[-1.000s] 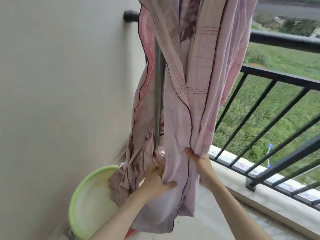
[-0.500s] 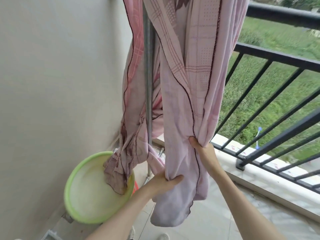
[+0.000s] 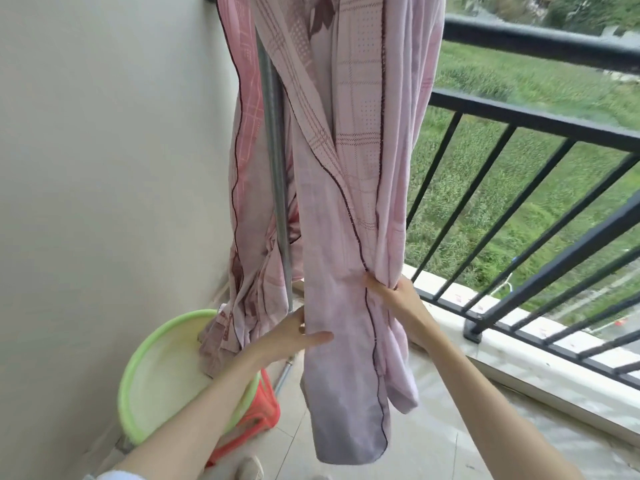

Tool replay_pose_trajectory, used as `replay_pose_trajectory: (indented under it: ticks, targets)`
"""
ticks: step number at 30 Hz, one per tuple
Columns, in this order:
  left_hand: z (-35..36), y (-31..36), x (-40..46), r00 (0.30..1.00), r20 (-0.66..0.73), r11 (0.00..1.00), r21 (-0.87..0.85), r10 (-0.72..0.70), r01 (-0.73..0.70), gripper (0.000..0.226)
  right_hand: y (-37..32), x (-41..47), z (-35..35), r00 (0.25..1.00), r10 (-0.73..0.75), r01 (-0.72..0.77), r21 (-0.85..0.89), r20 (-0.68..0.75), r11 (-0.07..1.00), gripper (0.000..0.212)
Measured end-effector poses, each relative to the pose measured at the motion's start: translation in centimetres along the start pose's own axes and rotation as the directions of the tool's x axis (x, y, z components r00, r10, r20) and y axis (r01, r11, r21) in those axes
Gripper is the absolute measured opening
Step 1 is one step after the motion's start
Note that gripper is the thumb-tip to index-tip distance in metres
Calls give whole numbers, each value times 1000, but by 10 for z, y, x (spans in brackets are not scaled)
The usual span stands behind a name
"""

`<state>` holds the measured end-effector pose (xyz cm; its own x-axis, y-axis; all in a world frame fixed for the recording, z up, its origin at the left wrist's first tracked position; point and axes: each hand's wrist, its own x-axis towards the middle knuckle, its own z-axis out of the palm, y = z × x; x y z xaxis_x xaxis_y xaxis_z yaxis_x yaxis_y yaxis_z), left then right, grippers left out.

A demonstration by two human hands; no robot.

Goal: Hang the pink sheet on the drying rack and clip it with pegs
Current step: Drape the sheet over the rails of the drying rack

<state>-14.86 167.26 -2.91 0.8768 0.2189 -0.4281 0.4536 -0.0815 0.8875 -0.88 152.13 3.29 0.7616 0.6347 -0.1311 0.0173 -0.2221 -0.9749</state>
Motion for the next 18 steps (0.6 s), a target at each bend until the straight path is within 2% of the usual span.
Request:
replay_pose_trajectory:
  ticks: [4, 7, 8, 10, 13, 14, 16, 18]
  targets:
    - [-43, 75, -13, 979, -85, 980, -62, 186, -191, 57, -57, 10, -11, 981, -167, 169, -12, 98, 986, 43]
    - [-71, 138, -24, 904, -241, 923, -67, 354, -379, 73, -112, 19, -15, 953, -287, 290, -22, 102, 957, 102]
    - [-80, 160, -28, 868, -288, 898, -59, 404, -437, 73, -132, 21, -14, 938, -335, 338, -30, 91, 941, 110]
    - [-96, 203, -38, 794, -349, 841, -33, 497, -541, 67, -173, 26, -11, 900, -433, 435, -25, 52, 900, 105]
    - [-117, 258, -54, 701, -422, 773, -4, 574, -635, 83, -229, 31, -4, 838, -540, 542, 7, -71, 840, 54]
    - [-123, 273, -58, 684, -442, 767, 15, 580, -641, 93, -244, 33, -1, 815, -566, 570, -3, -127, 822, 51]
    - [-135, 298, -64, 690, -417, 763, 12, 592, -647, 100, -266, 38, 2, 807, -552, 565, -1, -211, 825, 60]
    - [-144, 320, -68, 694, -381, 743, -29, 611, -669, 83, -283, 41, 5, 849, -471, 490, 22, -241, 871, 80]
